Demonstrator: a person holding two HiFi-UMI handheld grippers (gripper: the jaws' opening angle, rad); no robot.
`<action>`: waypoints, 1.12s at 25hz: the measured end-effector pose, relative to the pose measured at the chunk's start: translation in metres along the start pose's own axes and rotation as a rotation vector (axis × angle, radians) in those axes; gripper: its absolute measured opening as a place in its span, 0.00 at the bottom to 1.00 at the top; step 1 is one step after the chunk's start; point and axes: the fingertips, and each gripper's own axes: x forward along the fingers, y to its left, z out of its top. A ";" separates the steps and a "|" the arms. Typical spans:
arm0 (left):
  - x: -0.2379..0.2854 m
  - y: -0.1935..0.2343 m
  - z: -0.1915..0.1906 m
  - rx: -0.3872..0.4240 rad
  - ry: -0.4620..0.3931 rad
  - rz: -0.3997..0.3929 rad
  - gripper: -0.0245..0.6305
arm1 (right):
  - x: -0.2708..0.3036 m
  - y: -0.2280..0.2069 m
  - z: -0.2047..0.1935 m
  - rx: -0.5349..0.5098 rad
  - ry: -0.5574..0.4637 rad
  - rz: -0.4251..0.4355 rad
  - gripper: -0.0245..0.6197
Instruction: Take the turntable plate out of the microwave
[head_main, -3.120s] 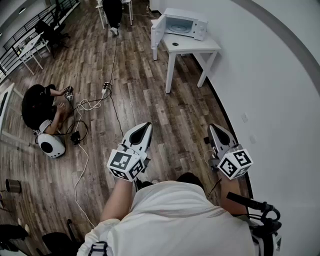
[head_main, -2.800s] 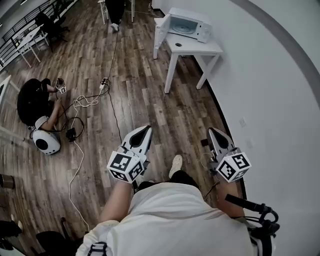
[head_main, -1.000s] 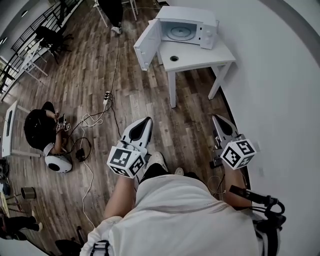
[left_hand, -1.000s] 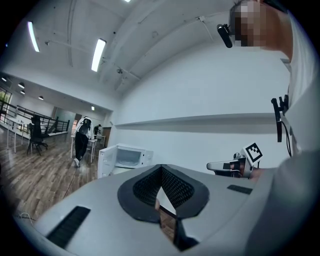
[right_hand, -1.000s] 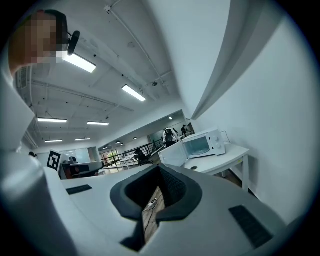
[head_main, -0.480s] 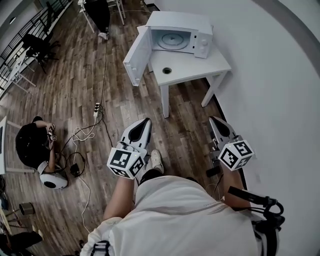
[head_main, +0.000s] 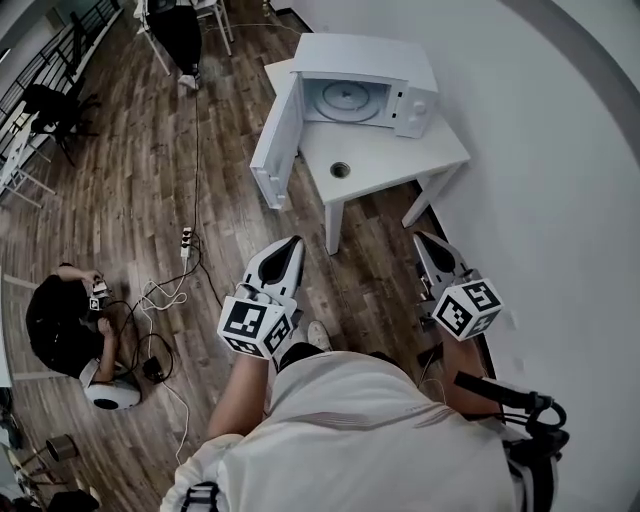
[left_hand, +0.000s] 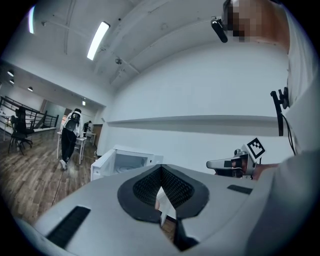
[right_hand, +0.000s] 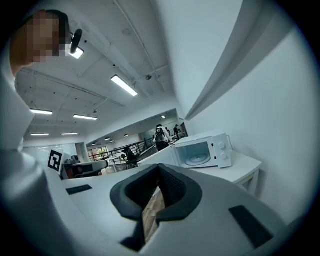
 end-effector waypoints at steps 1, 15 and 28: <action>0.005 0.007 0.000 0.008 0.000 -0.009 0.05 | 0.008 0.001 -0.001 -0.001 0.000 -0.006 0.04; 0.073 0.045 -0.018 -0.006 0.057 -0.087 0.05 | 0.079 -0.027 -0.002 0.023 0.020 -0.051 0.04; 0.167 0.037 0.015 -0.019 0.053 -0.076 0.05 | 0.151 -0.094 0.054 0.023 0.006 0.065 0.05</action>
